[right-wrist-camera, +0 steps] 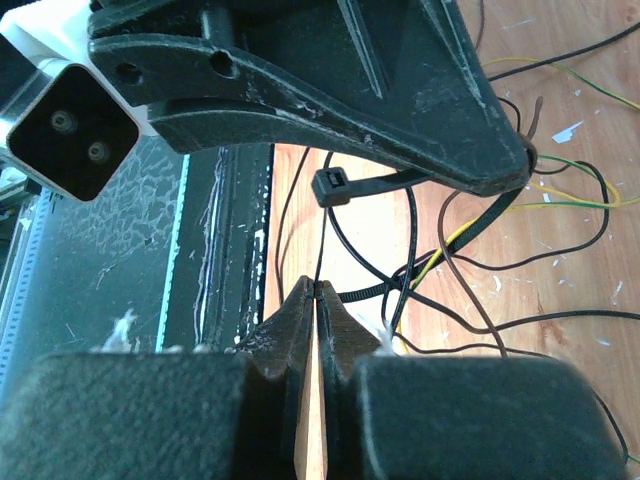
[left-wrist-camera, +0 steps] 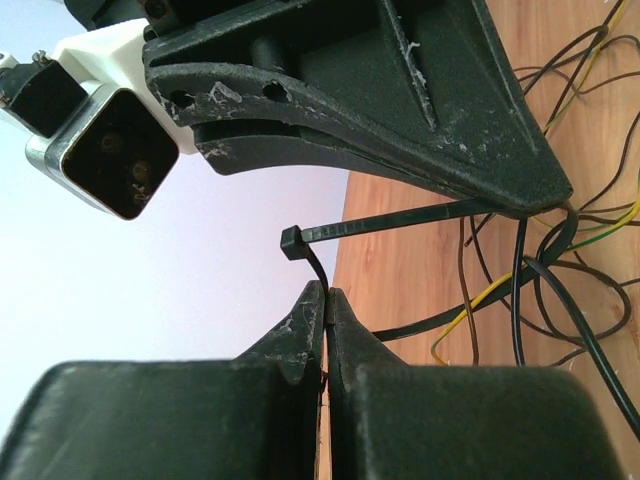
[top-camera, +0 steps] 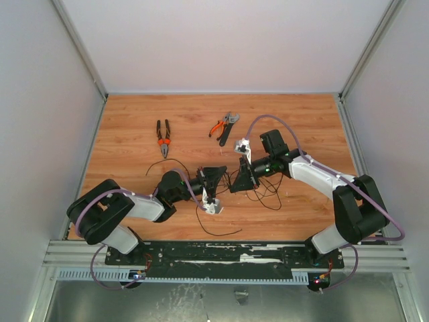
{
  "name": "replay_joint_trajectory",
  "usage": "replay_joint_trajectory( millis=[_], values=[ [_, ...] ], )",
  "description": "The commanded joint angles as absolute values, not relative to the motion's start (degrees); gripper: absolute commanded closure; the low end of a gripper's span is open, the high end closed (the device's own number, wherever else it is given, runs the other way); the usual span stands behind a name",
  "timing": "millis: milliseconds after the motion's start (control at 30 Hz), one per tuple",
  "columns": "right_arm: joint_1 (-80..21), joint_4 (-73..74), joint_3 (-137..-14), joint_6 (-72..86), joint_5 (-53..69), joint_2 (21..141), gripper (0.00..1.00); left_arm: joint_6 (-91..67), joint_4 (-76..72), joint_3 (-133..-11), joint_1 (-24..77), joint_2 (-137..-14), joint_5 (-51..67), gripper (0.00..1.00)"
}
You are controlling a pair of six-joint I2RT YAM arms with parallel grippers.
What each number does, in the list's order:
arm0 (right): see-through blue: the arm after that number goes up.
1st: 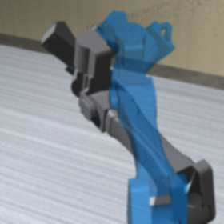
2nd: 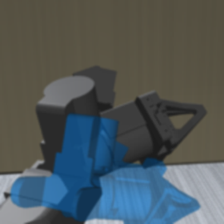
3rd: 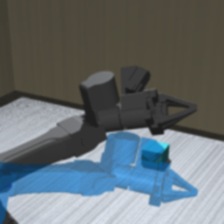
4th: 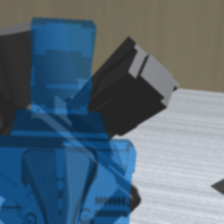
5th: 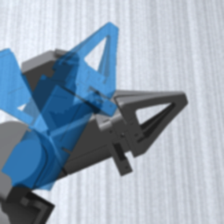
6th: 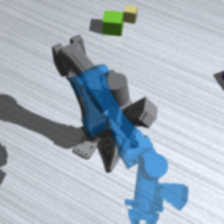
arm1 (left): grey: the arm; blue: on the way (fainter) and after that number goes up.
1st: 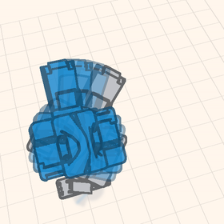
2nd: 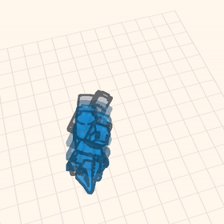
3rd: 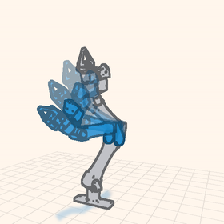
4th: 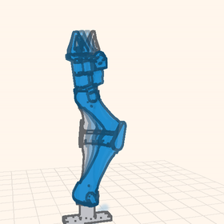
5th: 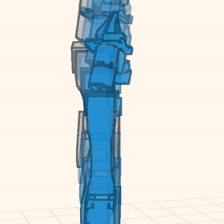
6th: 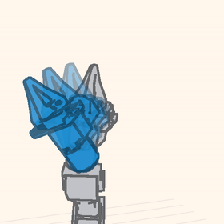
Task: Zip-tie the wires
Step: Tie the cable at the center of the board.
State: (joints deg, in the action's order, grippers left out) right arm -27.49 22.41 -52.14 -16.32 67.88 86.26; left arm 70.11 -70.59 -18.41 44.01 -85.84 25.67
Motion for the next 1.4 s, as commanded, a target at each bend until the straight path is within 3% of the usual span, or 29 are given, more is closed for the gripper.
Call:
replay_joint_trajectory(
  millis=[0, 1367],
  values=[
    [-27.79, 21.78, -53.79, -15.5, 71.4, 84.8, 1.0, 71.98, -71.89, -18.69, 44.34, -86.77, 24.9, 1.0],
    [-25.35, 23.34, -54.17, -15.01, 72.17, 85.95, 1.0, 71.94, -73.04, -18.02, 45.77, -86.67, 24.74, 1.0]
  ],
)
